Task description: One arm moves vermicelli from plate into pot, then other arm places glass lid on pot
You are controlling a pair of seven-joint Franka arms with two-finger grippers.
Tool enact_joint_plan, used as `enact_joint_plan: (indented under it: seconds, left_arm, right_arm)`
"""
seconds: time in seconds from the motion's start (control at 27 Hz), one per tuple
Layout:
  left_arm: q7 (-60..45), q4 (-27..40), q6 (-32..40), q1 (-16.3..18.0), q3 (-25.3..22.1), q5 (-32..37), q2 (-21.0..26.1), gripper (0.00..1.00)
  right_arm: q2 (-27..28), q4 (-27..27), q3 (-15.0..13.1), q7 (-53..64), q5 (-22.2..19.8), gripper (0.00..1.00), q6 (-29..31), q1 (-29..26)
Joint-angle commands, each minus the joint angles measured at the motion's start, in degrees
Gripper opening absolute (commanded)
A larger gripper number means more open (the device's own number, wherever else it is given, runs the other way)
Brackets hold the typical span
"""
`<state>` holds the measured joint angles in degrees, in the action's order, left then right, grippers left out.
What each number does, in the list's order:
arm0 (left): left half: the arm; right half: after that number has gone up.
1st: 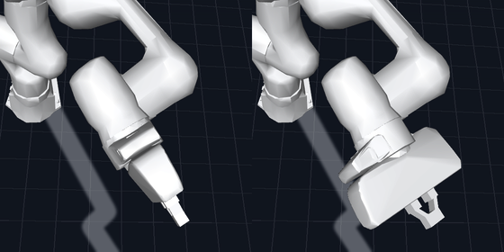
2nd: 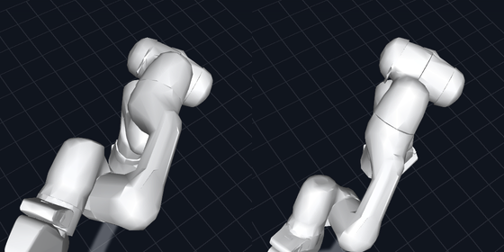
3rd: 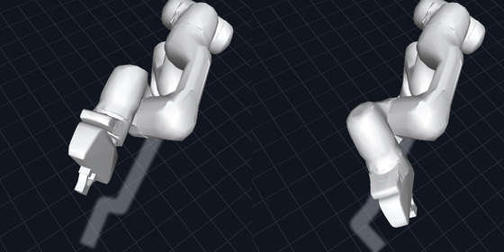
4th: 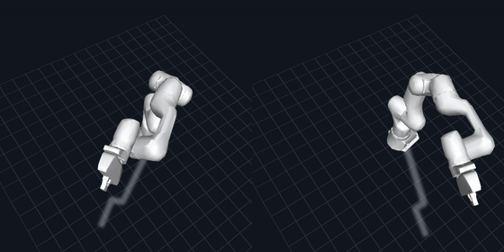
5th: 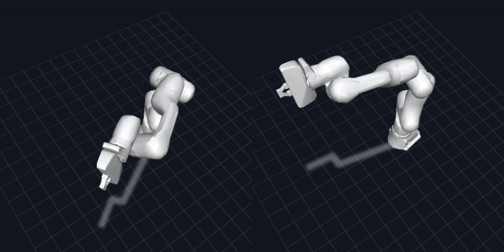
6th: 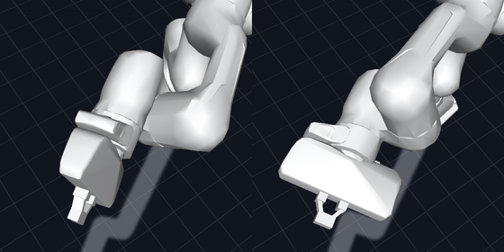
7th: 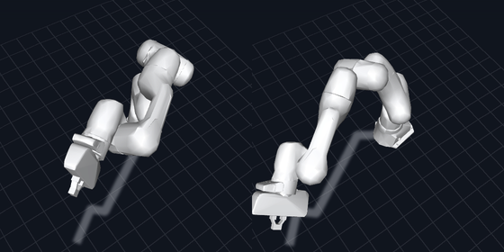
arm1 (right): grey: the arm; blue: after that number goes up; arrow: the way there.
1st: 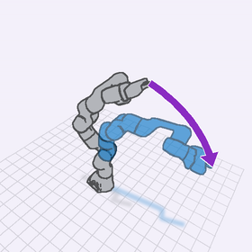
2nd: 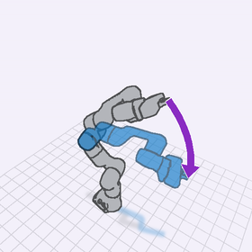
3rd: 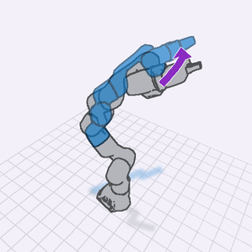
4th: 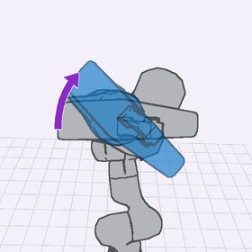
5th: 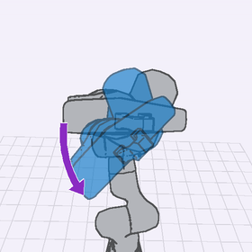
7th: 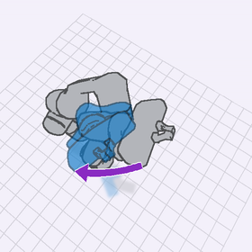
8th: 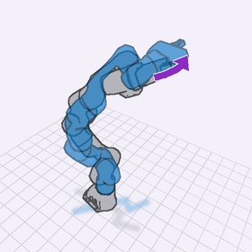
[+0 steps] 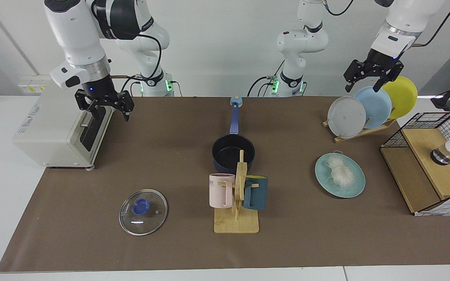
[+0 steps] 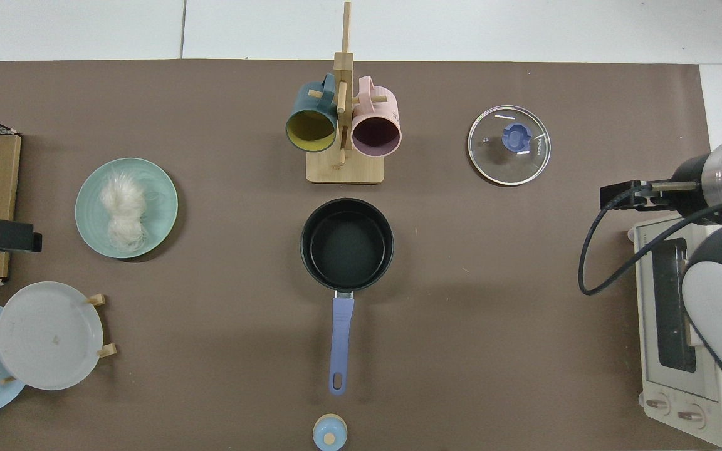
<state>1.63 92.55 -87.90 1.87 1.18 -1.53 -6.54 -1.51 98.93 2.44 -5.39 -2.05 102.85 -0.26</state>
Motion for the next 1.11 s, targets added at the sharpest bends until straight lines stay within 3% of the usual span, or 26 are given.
enact_joint_plan:
  seconds: [0.0,1.07]
  left_arm:
    - [-0.22,-0.62,0.28,-0.11,-0.21,-0.49,0.39,1.00]
    - [-0.57,-0.18,0.10,-0.29,0.32,-0.93,0.39,1.00]
  right_arm:
    - [-0.25,-0.32,0.46,2.49,1.52,1.00,-0.81,-1.06]
    - [-0.33,-0.32,0.46,2.49,1.61,1.00,-0.81,-1.06]
